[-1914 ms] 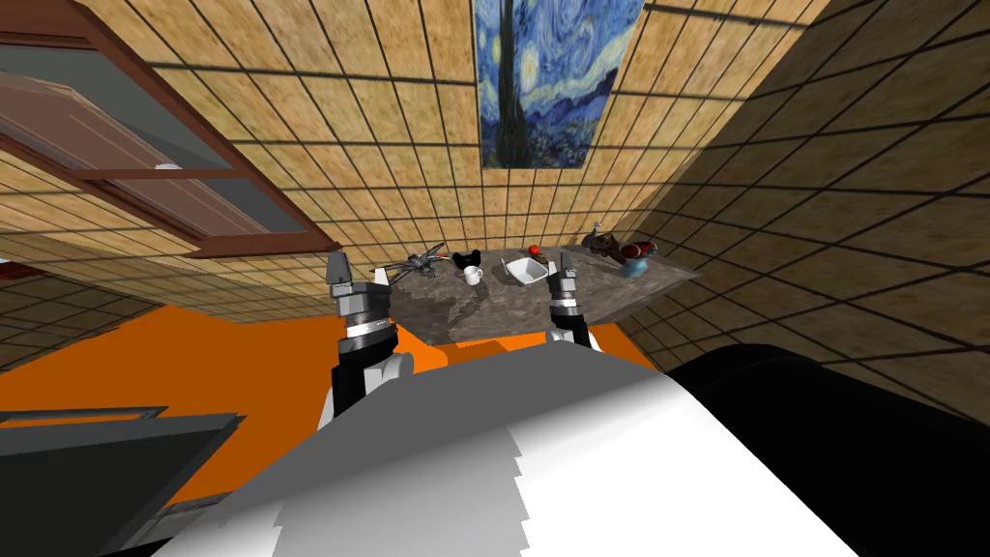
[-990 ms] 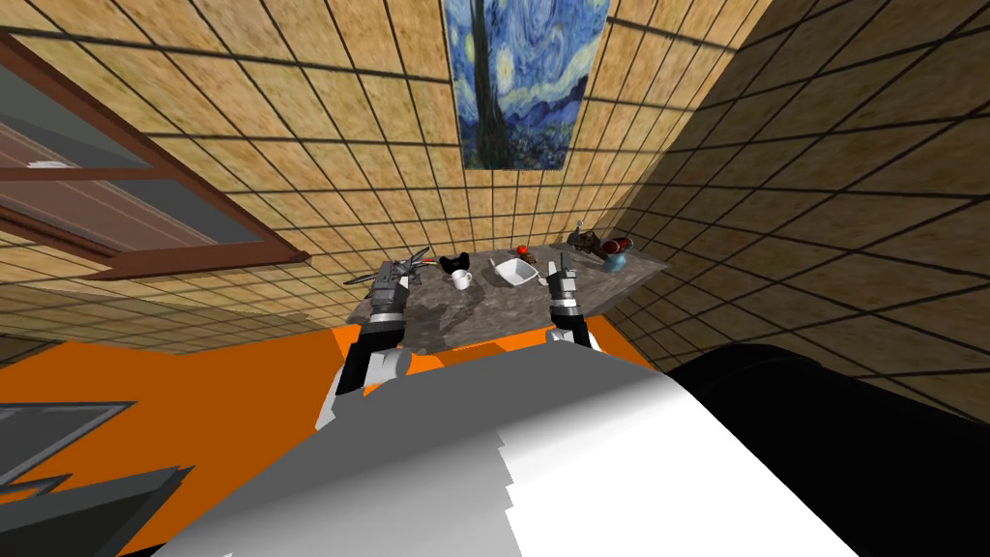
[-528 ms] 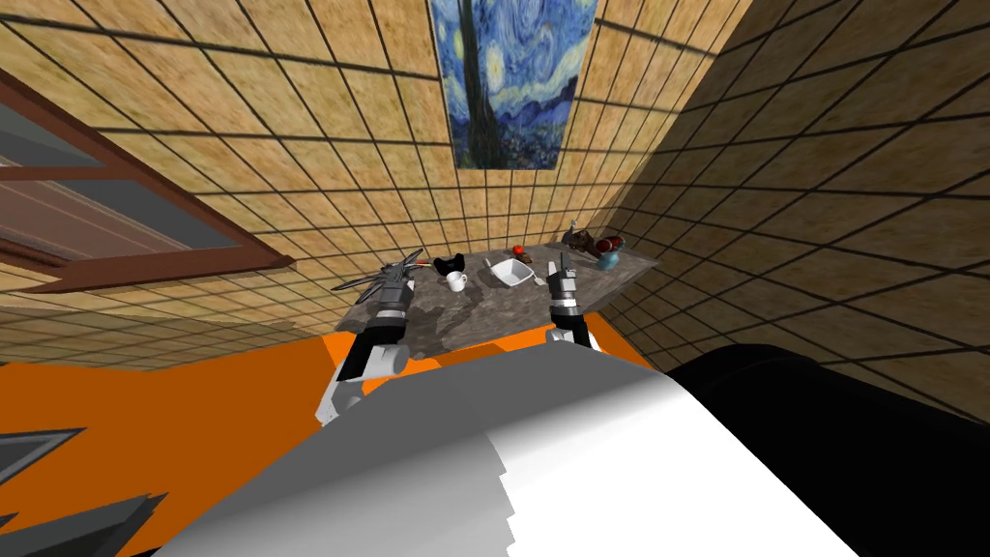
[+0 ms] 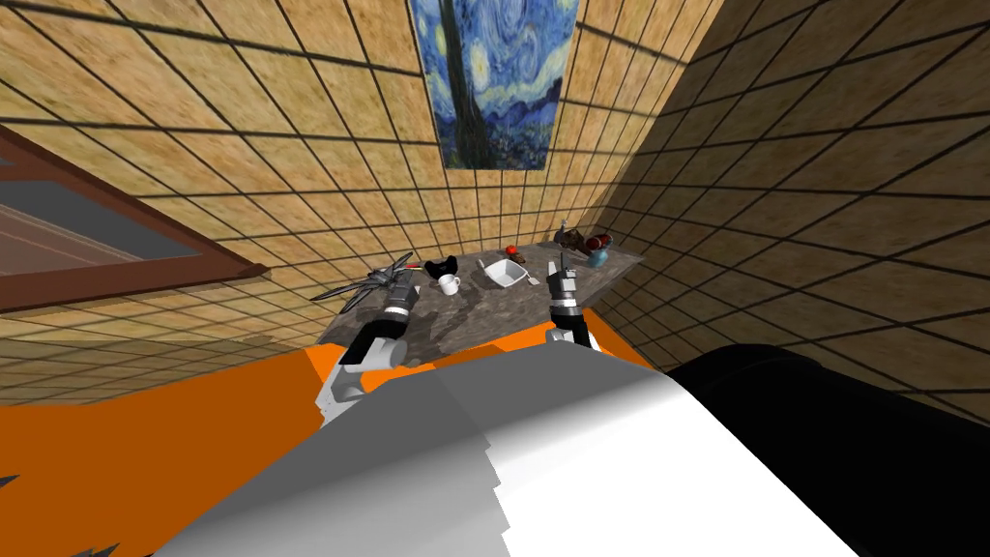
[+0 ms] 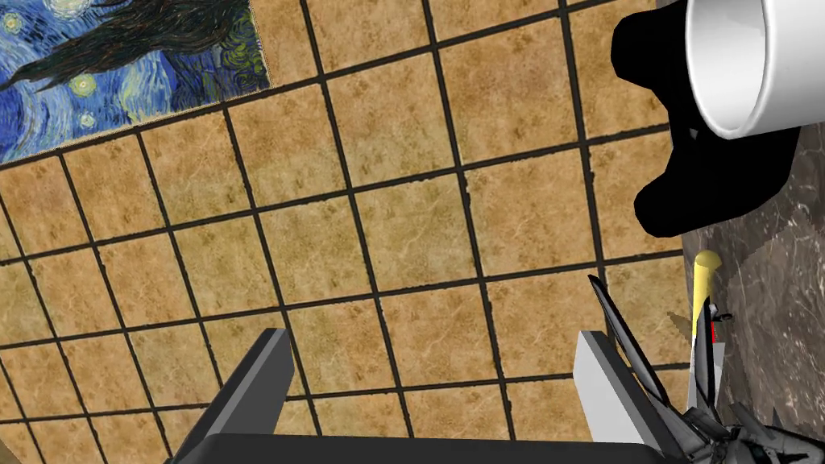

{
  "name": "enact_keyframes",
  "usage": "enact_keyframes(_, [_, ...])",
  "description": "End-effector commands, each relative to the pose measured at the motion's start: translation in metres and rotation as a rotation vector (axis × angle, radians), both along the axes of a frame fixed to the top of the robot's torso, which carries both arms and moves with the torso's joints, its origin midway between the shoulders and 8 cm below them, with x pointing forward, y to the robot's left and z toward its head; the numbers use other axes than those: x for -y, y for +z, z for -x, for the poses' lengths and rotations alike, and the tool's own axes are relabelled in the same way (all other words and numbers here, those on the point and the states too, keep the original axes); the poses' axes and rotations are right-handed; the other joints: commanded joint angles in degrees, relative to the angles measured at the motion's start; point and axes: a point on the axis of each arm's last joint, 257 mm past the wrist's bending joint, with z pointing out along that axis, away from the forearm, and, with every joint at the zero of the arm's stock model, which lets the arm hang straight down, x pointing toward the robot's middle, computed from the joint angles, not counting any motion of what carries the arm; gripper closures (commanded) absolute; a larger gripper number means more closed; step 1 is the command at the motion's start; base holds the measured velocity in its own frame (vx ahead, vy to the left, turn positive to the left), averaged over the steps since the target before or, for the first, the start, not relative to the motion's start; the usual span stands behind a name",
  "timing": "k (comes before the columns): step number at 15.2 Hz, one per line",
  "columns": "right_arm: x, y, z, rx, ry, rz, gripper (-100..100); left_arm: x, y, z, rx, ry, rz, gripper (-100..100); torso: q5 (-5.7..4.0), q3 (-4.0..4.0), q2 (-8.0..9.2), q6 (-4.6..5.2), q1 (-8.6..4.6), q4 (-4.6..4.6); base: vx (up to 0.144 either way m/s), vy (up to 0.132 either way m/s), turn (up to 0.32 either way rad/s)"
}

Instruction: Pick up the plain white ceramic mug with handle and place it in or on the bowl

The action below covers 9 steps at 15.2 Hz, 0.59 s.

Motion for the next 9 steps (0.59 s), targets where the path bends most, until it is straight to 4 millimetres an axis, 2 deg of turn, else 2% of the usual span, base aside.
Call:
enact_keyframes(1, [0.0,0.0,0.0,0.0,0.0,0.0,0,-0.003,-0.009,-0.001,-0.035,-0.003,-0.008,-100,0.0,0.0,0.0,0.0,0.0,0.0,0.018,-0.01,-0.048])
enact_keyframes(2, [0.0,0.0,0.0,0.0,0.0,0.0,0,-0.007,-0.023,-0.008,-0.085,-0.013,-0.024,-100,0.0,0.01,0.01,-0.02,0.01,0.0,0.022,-0.016,-0.127])
enact_keyframes(4, [0.0,0.0,0.0,0.0,0.0,0.0,0,-0.007,-0.028,-0.008,-0.106,-0.012,-0.027,-100,0.0,0.0,-0.01,0.0,0.01,0.0,0.024,-0.013,-0.099])
enact_keyframes(5, [0.0,0.0,0.0,0.0,0.0,0.0,0,-0.012,-0.041,-0.014,-0.153,-0.022,-0.044,-100,0.0,0.01,0.01,-0.03,0.02,0.0,0.025,-0.019,-0.142])
enact_keyframes(7, [0.0,0.0,0.0,0.0,0.0,0.0,0,-0.013,-0.048,-0.014,-0.18,-0.02,-0.047,-100,-0.01,0.0,0.0,0.01,-0.02,0.0,0.02,-0.017,-0.102])
enact_keyframes(9, [0.0,0.0,0.0,0.0,0.0,0.0,0,-0.019,-0.065,-0.018,-0.249,-0.027,-0.067,-100,-0.01,0.01,0.01,0.0,0.0,0.01,0.023,-0.017,-0.137])
